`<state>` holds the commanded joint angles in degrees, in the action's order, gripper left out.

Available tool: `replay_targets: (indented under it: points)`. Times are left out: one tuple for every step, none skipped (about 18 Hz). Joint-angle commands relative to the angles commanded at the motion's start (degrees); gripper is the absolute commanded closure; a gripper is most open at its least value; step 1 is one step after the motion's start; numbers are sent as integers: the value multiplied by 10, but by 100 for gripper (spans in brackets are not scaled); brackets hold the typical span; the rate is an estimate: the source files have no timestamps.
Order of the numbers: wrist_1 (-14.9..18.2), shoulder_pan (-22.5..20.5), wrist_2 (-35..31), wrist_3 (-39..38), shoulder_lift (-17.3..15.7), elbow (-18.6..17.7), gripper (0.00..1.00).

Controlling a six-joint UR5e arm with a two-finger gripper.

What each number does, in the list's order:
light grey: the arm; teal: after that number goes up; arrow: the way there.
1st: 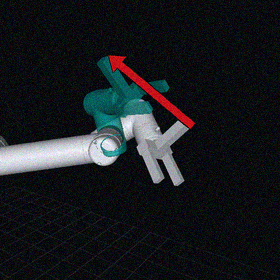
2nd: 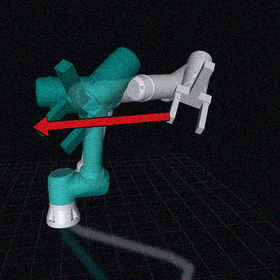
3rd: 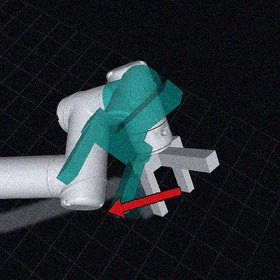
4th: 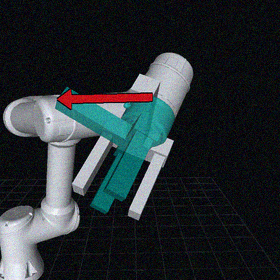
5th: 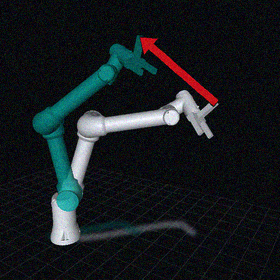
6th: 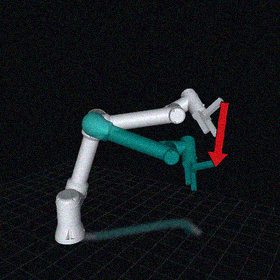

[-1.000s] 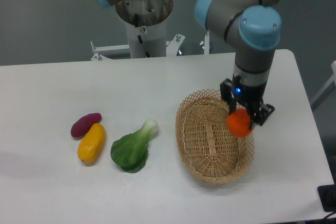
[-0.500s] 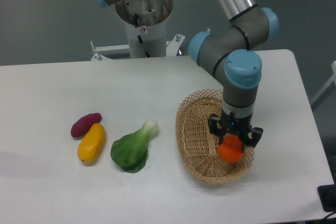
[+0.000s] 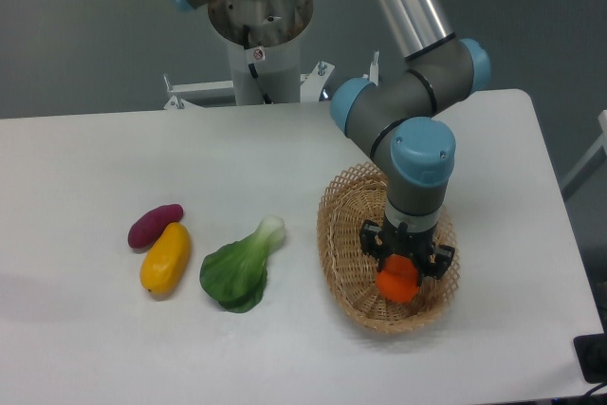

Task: Place the orange in the basket
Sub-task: 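Lower the held orange into the wicker basket and open the gripper, then raise the open gripper up and away from the basket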

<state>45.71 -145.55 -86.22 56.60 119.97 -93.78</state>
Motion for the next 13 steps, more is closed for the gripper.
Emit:
replay_targets:
  points:
    - [0, 0, 0, 0, 1, 0, 32]
    - [0, 0, -1, 0, 1, 0, 27]
    - [0, 0, -1, 2, 1, 0, 23]
    - [-1, 0, -1, 2, 1, 2, 17]
    - [-1, 0, -1, 2, 1, 3, 6]
    - [0, 0, -2, 3, 1, 4, 0]
    - [0, 0, -2, 4, -1, 5, 0]
    - [0, 0, -1, 4, -3, 6, 0]
    - [0, 0, -2, 4, -3, 8, 0]
    - [0, 0, -2, 3, -4, 10, 0]
    - [0, 0, -2, 4, -5, 11, 0]
    - [1, -1, -2, 4, -8, 18, 0]
    - [1, -1, -2, 4, -10, 25, 0]
